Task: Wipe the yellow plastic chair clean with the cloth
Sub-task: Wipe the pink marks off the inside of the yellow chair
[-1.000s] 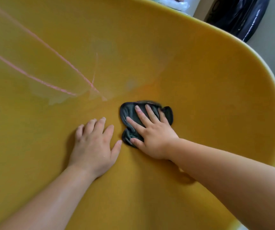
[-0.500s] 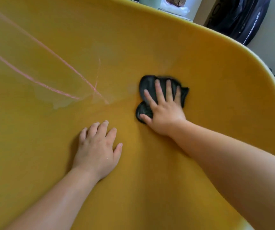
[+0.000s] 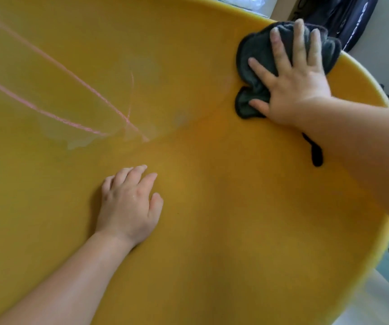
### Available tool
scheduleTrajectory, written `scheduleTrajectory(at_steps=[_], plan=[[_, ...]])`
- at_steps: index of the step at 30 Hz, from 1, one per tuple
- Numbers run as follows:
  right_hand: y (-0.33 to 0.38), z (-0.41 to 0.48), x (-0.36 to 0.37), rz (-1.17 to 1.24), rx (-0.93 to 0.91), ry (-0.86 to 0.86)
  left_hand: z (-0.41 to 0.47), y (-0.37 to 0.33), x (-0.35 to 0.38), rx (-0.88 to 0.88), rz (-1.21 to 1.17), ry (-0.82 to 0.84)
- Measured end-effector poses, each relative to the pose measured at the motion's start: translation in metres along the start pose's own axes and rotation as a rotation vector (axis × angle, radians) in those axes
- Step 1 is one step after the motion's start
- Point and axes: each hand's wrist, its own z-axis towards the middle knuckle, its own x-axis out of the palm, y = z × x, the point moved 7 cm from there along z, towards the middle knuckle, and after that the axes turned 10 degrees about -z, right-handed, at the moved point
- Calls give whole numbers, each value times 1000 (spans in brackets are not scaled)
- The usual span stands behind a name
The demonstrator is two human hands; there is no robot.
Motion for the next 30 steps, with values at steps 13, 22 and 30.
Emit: scheduleTrajectory(at_steps=[13, 22, 30], plan=[[150, -100, -28, 539, -474, 97, 2, 7, -14, -7, -186, -182], [162, -112, -34, 564, -424, 298, 3, 4, -13, 10, -145, -170], [156, -271, -95, 717, -1045, 274, -1, 4, -15, 56, -119, -177]])
